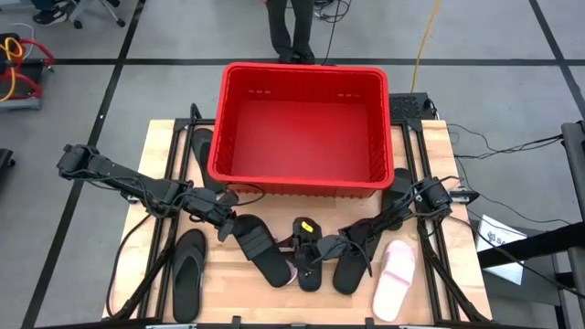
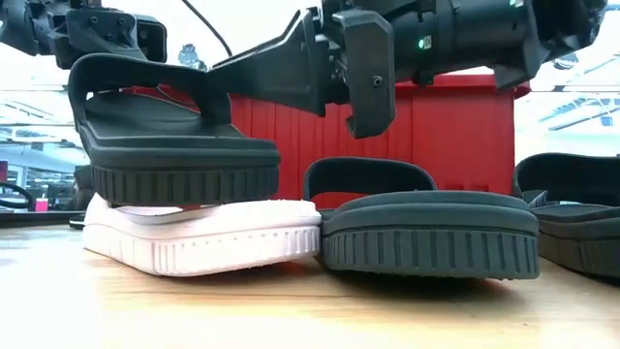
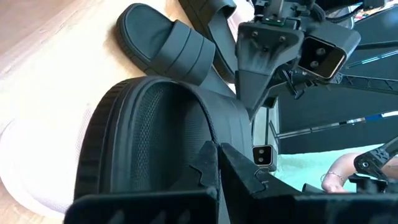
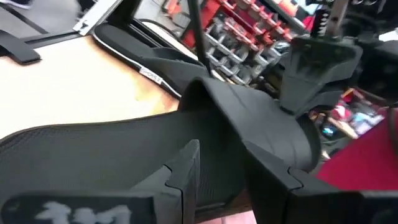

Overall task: Pick and place slides into bin
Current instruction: Put the black slide into the red bin

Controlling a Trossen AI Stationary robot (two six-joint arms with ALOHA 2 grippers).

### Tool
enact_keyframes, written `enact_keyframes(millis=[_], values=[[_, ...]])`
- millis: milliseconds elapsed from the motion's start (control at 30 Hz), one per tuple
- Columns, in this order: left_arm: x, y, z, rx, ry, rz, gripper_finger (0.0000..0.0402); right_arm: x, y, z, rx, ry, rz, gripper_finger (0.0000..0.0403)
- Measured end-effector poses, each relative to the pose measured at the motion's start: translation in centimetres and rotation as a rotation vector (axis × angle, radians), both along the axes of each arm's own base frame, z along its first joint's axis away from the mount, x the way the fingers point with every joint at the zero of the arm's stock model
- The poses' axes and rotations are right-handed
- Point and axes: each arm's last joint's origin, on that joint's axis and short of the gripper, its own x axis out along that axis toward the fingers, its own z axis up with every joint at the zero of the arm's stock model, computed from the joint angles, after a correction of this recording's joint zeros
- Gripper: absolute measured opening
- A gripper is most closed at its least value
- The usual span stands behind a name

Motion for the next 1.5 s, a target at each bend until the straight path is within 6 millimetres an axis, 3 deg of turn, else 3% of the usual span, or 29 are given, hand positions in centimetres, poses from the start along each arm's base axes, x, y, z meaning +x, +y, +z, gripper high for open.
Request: enact_keyframes(millis=[233, 600, 867, 1033, 1233, 1500], values=[[0.0, 0.0, 0.0, 0.0, 0.0, 0.0, 0.0, -0.2, 0.4, 0.4, -0.041, -0.032, -0.051, 0.0109], [0.0, 0.0, 0.0, 0.001, 0.001, 0.0, 0.0, 0.8, -2.3, -0.2, 0.04, 0.02, -0.101, 0.0109], [0.0, 0.0, 0.0, 0.001, 0.001, 0.0, 0.0, 1.1, -2.9, 0.0, 0.055, 0.01, -0.071, 0.0108], [0.0, 0.0, 0.0, 0.001, 0.004, -0.001, 0.0, 1.1, -3.0, 0.2, 0.085, -0.012, -0.084, 0.0079], [-0.1, 0.0, -0.1, 0.0, 0.014, -0.011, 0.0, 1.1, -3.1, 0.1, 0.151, -0.015, -0.11, 0.0011], [-0.2, 0.0, -0.3, 0.007, 0.035, -0.012, 0.0003, 1.1, -3.1, 0.1, 0.174, -0.01, -0.106, 0.0004]])
